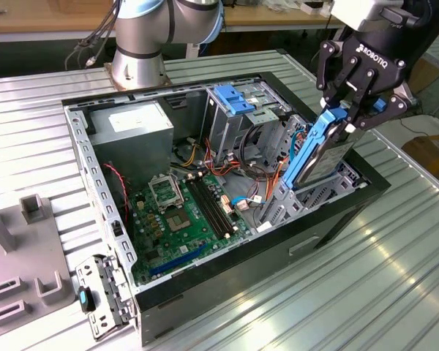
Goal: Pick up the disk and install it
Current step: 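Insert the disk into the insertion slot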
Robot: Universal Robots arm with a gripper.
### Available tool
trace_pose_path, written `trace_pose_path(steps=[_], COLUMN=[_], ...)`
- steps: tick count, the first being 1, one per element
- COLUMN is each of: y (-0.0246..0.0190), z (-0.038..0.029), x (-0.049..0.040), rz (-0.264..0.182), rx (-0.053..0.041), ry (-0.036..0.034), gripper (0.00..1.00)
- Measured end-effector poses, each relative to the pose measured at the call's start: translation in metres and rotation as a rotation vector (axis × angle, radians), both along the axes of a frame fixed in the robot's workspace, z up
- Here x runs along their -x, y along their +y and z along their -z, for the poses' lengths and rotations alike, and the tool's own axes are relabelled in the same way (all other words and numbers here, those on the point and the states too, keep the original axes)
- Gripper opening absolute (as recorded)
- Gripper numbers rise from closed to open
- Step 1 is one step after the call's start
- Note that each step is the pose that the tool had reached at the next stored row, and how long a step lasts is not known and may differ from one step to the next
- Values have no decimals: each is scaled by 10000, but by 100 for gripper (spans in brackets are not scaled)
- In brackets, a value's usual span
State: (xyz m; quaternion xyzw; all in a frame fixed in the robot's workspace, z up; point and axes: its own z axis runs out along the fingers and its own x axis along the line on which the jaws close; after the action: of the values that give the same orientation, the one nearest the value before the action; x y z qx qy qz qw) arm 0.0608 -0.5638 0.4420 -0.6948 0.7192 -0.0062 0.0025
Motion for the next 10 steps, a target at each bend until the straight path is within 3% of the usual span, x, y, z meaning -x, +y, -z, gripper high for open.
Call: trace_pose_path(steps=[2, 5, 10], y=[0, 0, 0], z=[5, 8, 8], x=[1, 18, 18], rz=[-1, -28, -33], rx=[1, 0, 0], ry=[-7, -148, -152], gripper=[37, 37, 37])
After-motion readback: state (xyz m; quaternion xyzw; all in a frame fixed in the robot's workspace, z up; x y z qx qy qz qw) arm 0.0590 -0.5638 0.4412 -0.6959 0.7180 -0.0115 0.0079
